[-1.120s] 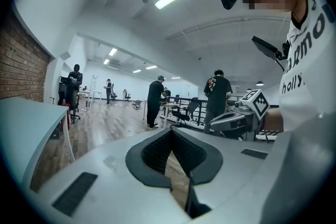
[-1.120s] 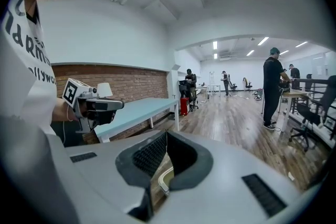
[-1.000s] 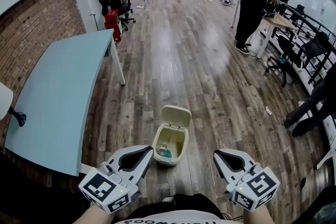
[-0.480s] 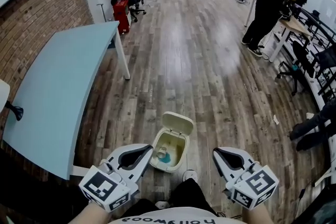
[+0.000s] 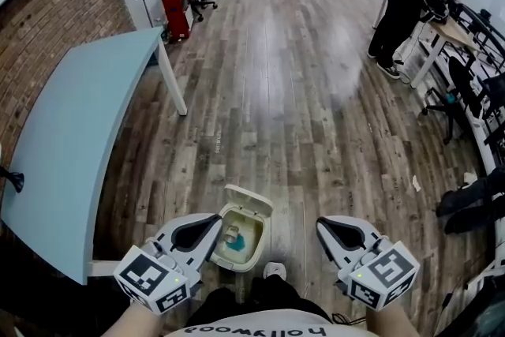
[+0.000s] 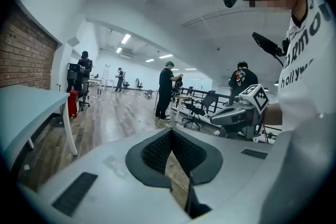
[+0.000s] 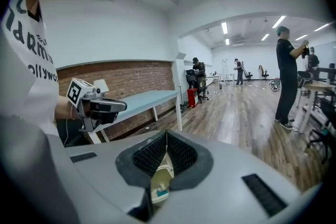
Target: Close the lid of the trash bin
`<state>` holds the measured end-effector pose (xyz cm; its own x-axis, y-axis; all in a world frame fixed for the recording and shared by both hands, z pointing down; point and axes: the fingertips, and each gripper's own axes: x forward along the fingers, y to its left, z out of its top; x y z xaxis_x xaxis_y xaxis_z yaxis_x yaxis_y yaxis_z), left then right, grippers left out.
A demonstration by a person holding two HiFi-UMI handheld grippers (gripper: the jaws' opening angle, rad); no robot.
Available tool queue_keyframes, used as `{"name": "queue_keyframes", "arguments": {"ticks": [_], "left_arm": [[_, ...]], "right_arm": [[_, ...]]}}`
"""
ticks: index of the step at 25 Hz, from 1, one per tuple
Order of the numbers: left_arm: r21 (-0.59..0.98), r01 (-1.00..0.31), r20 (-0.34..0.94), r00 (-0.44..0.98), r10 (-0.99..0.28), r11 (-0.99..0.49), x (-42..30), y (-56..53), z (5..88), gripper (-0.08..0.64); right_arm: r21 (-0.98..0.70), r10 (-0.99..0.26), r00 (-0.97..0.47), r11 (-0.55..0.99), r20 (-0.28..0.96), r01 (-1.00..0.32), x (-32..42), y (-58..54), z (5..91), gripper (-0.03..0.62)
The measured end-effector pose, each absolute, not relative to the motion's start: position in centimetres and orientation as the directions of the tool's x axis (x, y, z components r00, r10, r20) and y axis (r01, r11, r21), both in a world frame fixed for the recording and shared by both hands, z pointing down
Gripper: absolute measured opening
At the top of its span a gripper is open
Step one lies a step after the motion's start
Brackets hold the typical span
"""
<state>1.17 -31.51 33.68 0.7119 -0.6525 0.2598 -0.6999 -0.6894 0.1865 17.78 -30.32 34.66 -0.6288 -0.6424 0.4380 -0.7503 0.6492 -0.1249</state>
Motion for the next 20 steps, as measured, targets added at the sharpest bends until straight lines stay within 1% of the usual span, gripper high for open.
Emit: {"name": "queue_keyframes", "arguments": {"ticks": [4,7,12,13,17,20], "left_arm": [[0.205,-0.720,0.301,0.691,-0.657,-0.664,2.5,-34.9,35.6,0.008],[0.182,-0.717,0.351,0.687,-0.636,-0.673,3.9,-37.0,37.3,0.008],[0.007,-0.691,0.472,0.640,-0.607,-0.723,5.6,-40.5,41.4,0.008],[0.005,-0.690,0.492,0.632,-0.599,-0.724,5.8,-41.1,42.7,0.008],[0.095,-0.723,0.563,0.606,-0.562,-0.684,6.9,-43.6,48.2,0.008],[0.082,-0.740,0.638,0.554,-0.535,-0.668,7.3,-45.4,52.3,0.008]], "right_arm": [[-0.138,-0.632,-0.626,0.645,0.457,-0.751,20.1,-32.2,35.4,0.011],[-0.177,-0.624,-0.628,0.629,0.465,-0.757,21.8,-33.1,36.4,0.011],[-0.252,-0.578,-0.673,0.642,0.461,-0.724,22.4,-34.5,38.9,0.011],[-0.263,-0.564,-0.683,0.648,0.464,-0.714,22.4,-34.5,39.5,0.011],[-0.314,-0.519,-0.696,0.640,0.496,-0.701,23.2,-34.6,42.6,0.011],[-0.364,-0.487,-0.707,0.622,0.513,-0.693,23.3,-34.4,44.8,0.011]]}}
